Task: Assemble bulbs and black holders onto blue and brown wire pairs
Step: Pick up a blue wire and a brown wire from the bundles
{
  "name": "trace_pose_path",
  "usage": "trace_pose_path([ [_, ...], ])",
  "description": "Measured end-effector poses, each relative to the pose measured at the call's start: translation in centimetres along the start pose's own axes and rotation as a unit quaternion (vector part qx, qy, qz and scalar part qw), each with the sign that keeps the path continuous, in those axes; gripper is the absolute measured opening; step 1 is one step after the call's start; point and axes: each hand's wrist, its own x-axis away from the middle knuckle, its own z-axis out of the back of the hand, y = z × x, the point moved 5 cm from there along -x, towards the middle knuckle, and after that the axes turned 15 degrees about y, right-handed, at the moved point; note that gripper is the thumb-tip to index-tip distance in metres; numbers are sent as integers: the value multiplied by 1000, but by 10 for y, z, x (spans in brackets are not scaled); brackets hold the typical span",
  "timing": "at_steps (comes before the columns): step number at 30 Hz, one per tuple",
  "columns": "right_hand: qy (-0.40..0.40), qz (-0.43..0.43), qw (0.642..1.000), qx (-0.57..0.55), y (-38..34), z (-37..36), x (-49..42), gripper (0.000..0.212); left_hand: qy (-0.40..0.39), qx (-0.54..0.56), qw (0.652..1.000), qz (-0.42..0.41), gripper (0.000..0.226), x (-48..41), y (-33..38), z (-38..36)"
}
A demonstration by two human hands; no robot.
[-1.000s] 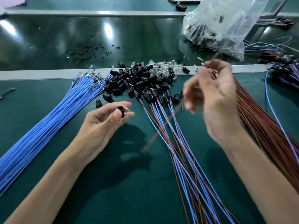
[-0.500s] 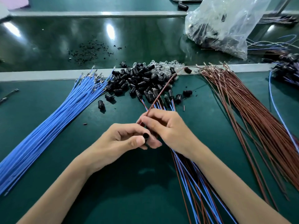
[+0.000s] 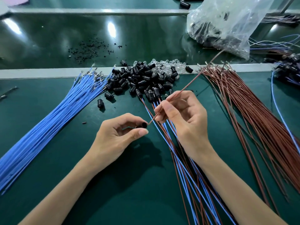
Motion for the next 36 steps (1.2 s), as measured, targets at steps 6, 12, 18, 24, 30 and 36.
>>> trace_pose_path([
  [6,-30,1,999,30,7,-8,6,12,19,9,1000,19,16,2,1,-1],
  [12,-12,29,999,43,7,-5,4,17,15,17,999,31,15,3,1,-3],
  [18,-57,59,990,115,7,-9,7,19,27,4,999,47,15,5,2,-3],
  [24,-95,40,978,179,10,-9,7,6,18,-24,999,29,15,6,6,-4],
  [30,11,-103,994,-23,7,8,-8,12,29,-31,998,40,16,8,7,-5],
  [36,-123,-93,975,160,19,-5,3,8,-13,-42,998,37,11,11,9,-8],
])
